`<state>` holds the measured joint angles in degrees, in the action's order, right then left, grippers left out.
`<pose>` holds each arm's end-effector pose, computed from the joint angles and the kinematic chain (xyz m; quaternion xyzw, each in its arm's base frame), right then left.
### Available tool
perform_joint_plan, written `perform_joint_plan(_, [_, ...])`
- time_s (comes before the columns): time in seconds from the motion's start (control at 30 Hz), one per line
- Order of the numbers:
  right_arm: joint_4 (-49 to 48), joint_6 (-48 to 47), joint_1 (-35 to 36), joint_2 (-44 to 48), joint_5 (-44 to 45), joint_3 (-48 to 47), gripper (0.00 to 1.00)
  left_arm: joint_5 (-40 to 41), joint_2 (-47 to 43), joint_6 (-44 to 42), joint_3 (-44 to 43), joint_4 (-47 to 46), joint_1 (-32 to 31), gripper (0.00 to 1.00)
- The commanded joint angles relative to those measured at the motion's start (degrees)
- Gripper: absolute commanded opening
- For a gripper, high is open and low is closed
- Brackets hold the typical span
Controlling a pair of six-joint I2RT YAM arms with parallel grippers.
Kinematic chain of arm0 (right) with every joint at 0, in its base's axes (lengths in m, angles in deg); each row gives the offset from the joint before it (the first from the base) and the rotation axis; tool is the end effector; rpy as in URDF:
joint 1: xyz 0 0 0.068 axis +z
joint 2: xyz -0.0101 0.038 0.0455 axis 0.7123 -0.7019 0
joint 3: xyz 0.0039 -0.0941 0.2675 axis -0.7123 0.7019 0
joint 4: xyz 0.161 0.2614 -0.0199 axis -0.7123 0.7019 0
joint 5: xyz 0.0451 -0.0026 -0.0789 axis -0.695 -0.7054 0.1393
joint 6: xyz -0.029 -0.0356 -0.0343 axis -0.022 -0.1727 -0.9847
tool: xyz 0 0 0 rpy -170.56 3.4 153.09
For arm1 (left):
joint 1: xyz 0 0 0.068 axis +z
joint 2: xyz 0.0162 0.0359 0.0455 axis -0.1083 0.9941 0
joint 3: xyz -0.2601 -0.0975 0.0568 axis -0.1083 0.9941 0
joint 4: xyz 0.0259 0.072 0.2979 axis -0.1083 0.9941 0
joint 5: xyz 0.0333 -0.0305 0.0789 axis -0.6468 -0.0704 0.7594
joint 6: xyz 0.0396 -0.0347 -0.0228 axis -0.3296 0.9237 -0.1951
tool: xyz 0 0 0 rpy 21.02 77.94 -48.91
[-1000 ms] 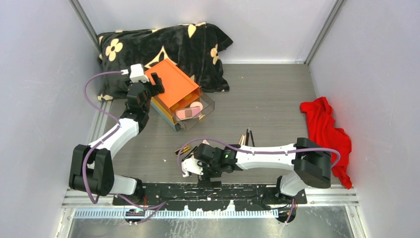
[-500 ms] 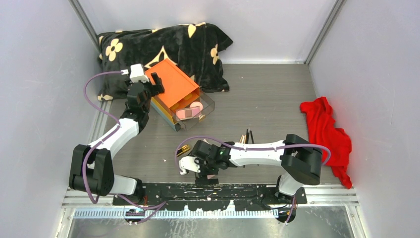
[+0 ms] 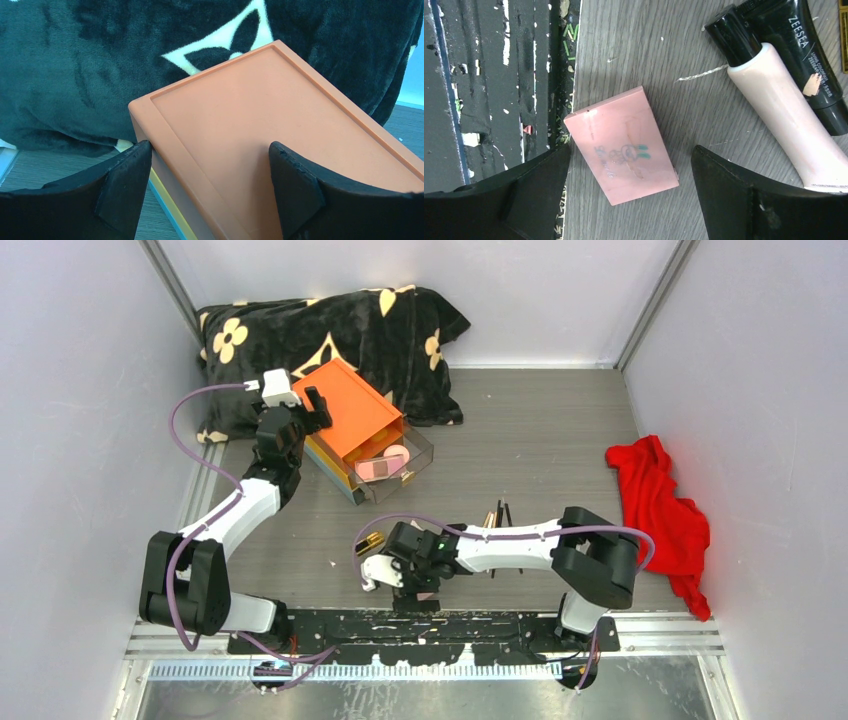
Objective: Organize the makeup
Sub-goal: Pick up the makeup from the center of the board.
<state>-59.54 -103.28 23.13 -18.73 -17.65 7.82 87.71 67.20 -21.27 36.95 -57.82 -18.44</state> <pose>0.1212 0.3303 0.1329 -0.7517 0.6156 0.1637 0.1710 0.3554 -0.0661 0.2670 -0.0974 0.7341 -0.0533 0.6699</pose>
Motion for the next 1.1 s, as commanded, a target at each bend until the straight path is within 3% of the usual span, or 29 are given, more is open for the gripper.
perform_joint_plan(0.0, [-2.38,-0.27,-1.19,-1.81,-0.20,-2.36,0.91,-7.34,3.66,-2.54,4.17,16.00,-1.39,0.83])
perform_joint_plan(0.1, [-2.56,0.21,-1.69,-2.90,0.09,-2.60,0.80,-7.33,3.61,-2.59,4.11,15.93,-1.36,0.83])
perform_joint_plan(0.2, [-1.27,1.16,-2.29,-3.98,0.40,-3.65,0.55,-7.34,3.55,-2.67,4.18,15.91,-1.35,0.82])
perform_joint_plan(0.43, [-0.72,5.43,-2.71,-3.82,1.43,-3.67,0.37,-7.34,3.68,-2.63,4.09,16.00,-1.39,0.83])
perform_joint_plan(0.47, [-1.19,6.70,-2.72,-3.52,2.28,-3.59,0.26,-7.31,3.66,-2.63,4.11,15.98,-1.37,0.83])
perform_joint_plan(0.5, [-1.83,8.03,-2.75,-3.18,3.43,-3.19,0.04,-7.29,3.67,-2.68,4.13,15.92,-1.37,0.82])
perform_joint_plan(0.53, [-2.41,9.17,-2.73,-2.73,4.46,-2.94,0.01,-7.31,3.61,-2.69,4.14,15.91,-1.39,0.82])
perform_joint_plan(0.77, [-1.66,11.29,-2.80,0.13,4.52,-2.22,0.01,-7.27,3.59,-2.67,4.20,15.91,-1.35,0.83])
perform_joint_plan(1.07, [6.49,13.17,-2.82,12.72,9.86,-9.08,0.01,-7.20,3.70,-2.53,4.11,16.00,-1.38,0.83])
